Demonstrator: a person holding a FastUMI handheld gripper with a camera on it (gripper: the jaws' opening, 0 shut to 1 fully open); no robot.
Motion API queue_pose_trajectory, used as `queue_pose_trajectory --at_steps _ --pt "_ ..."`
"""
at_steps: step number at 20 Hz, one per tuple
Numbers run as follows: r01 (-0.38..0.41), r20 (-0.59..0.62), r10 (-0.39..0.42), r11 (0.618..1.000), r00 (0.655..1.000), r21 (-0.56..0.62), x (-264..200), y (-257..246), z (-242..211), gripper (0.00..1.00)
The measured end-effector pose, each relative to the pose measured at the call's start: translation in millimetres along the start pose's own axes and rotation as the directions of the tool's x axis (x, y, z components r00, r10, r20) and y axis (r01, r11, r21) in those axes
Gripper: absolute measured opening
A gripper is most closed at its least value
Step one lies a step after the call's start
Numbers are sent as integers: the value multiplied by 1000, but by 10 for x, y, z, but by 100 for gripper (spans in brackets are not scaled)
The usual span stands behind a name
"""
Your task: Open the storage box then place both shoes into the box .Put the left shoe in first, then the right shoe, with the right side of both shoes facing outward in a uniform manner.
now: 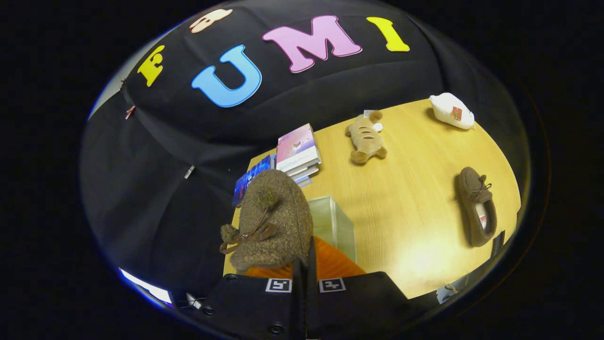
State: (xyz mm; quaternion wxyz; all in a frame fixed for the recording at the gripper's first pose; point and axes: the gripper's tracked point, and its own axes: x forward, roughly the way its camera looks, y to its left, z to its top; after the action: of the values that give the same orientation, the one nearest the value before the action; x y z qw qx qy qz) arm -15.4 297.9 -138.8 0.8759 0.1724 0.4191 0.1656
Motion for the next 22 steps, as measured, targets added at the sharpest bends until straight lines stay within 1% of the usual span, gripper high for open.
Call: queue_pose_trajectory --at_steps 4,5,8,14,16,18,19,20,22 --pt "14 -114 -14 1000 993 -2 449 140 -392 6" --pt "32 -130 -33 999 991 -12 538 120 -465 7" --pt "88 -158 -91 996 983 -27 779 88 -603 7" --pt "154 -243 -155 988 958 -24 1130 58 -865 8" --pt "152 -262 -152 988 953 -22 1200 98 -945 10" --pt "110 -303 -111 994 946 -20 1268 215 -1100 16" --pt "94 -331 -96 995 939 -24 1217 278 -1183 29" --pt "61 -362 -69 998 930 -34 1175 350 -1261 33" --pt "0 -362 -21 998 932 -57 1081 493 -1284 69"
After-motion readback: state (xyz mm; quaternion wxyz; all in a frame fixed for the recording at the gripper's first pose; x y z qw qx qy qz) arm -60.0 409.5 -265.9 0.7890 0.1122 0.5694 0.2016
